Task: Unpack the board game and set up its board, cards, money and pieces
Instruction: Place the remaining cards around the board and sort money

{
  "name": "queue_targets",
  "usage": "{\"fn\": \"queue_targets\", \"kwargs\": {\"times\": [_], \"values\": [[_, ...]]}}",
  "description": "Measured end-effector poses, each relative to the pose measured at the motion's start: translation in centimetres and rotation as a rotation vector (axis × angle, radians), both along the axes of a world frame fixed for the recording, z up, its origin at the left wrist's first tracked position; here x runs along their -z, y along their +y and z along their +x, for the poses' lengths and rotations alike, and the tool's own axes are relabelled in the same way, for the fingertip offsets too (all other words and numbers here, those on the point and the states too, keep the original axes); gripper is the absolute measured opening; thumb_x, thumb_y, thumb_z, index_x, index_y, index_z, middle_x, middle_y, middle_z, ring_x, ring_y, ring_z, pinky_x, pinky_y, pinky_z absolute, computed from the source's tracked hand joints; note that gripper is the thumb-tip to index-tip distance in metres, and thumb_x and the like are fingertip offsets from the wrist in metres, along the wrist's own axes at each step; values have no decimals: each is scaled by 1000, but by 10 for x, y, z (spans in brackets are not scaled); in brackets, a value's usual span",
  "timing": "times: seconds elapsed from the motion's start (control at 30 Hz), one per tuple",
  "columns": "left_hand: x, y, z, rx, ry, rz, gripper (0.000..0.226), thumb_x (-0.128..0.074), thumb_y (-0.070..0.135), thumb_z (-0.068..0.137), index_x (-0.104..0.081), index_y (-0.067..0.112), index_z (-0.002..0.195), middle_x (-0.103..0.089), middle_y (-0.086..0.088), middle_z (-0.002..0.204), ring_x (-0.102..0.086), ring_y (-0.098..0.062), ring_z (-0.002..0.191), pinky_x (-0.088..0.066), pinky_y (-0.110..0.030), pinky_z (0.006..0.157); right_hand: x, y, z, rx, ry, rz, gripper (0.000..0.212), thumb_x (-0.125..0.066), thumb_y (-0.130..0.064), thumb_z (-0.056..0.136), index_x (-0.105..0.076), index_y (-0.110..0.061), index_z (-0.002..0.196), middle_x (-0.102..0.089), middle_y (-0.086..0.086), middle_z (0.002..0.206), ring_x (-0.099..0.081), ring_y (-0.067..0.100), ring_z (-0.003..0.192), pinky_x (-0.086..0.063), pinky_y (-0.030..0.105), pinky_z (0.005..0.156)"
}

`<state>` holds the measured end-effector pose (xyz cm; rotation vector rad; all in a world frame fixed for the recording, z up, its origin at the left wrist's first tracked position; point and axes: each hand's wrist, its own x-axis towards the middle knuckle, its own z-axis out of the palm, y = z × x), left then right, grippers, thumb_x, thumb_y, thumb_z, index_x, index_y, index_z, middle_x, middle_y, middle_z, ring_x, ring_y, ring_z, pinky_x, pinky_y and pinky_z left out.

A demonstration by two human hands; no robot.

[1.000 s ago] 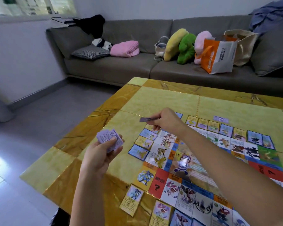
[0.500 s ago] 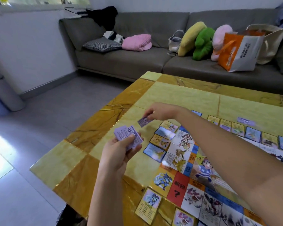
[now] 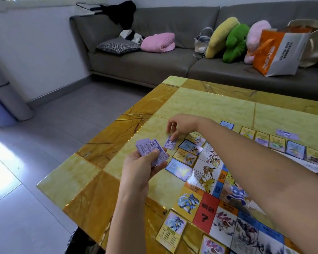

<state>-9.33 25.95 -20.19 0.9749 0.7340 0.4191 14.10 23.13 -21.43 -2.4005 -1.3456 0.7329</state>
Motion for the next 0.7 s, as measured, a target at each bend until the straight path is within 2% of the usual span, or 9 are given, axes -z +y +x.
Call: {"fn": "queue_targets", "kwargs": {"times": [0.2, 0.3, 0.4, 0.57, 0.63, 0.7], "values": [[4, -4, 2, 35, 18, 25, 14, -58, 2, 91, -60, 3, 105, -72, -16, 96, -72, -20, 73, -57, -21, 54, 5, 0, 0, 4, -9, 16, 35, -82, -29, 71, -61, -20, 98, -56, -7, 91, -55, 14, 88, -41, 25, 71], [3, -5, 4, 64, 12, -7, 17, -58, 3, 91, -59, -2, 107, -71, -19, 99, -71, -22, 77, -57, -22, 56, -2, -9, -3, 172, 141, 251, 30, -76, -30, 79, -65, -14, 102, -60, -6, 90, -55, 9, 82, -40, 20, 63], [-1, -8, 7, 90, -12, -80, 14, -54, 1, 93, -57, -5, 105, -71, -20, 95, -70, -25, 79, -59, -26, 57, -18, -28, -7, 344, 297, 447, 23, -68, -27, 87, -66, -9, 102, -62, -4, 82, -49, 5, 65, -38, 17, 57], [-10, -21, 6, 189, -46, -110, 15, -41, 0, 98, -54, -6, 100, -73, -18, 83, -72, -28, 80, -61, -31, 62, -38, -74, -32, 384, 306, 430, 17, -63, -24, 90, -68, -9, 96, -64, -2, 78, -46, 6, 57, -41, 14, 52], [-13, -29, 5, 258, -43, -82, 17, -39, 1, 99, -51, -6, 109, -74, -18, 85, -73, -27, 78, -61, -33, 66, -47, -94, -50, 352, 314, 444, 18, -62, -27, 91, -69, -12, 97, -66, -2, 81, -51, 6, 58, -43, 15, 55], [-19, -41, 4, 340, -43, -64, 21, -38, 2, 99, -47, -6, 116, -73, -19, 87, -73, -29, 78, -61, -36, 68, -55, -120, -71, 284, 267, 447, 17, -64, -31, 88, -69, -21, 101, -68, -6, 90, -60, 5, 69, -49, 17, 64]]}}
